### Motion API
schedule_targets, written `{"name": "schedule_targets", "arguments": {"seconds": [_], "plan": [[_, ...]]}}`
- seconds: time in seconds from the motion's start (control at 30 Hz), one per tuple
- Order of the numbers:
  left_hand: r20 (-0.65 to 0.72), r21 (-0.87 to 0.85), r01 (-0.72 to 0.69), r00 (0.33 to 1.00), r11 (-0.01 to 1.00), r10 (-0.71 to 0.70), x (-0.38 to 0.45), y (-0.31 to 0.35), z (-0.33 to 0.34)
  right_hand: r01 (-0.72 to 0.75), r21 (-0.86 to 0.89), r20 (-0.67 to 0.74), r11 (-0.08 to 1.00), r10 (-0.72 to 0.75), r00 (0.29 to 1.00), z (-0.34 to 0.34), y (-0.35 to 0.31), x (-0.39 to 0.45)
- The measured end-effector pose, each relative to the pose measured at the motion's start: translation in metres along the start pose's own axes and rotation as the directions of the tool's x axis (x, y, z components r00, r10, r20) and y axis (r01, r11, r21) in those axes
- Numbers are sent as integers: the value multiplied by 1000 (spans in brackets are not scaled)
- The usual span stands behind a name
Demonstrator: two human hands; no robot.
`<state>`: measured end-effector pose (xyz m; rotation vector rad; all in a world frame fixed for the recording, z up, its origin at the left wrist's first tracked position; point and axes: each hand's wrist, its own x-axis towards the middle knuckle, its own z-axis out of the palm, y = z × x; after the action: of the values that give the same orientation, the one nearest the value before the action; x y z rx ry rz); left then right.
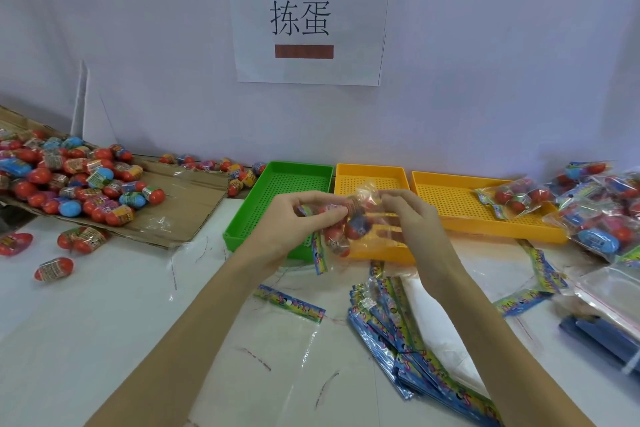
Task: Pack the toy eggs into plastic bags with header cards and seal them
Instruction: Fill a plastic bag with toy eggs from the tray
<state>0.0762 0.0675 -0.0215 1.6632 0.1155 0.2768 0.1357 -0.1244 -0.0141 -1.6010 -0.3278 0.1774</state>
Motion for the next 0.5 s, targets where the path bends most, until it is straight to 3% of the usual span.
{"name": "schedule_targets", "arguments": {"seconds": [0.13, 0.33, 0.5], "plan": [[99, 16, -18, 995, 1000, 17, -1, 1, 0, 120, 20, -49, 993, -119, 992, 3, -1, -5], [-2, -154, 41, 999, 987, -42, 2, -2, 3, 16, 242, -98, 970, 8, 995, -4, -4, -5], [-63, -220, -10, 998, 975, -4, 1, -5, 13, 7, 413, -115, 911, 44, 992, 0, -8, -7]]}}
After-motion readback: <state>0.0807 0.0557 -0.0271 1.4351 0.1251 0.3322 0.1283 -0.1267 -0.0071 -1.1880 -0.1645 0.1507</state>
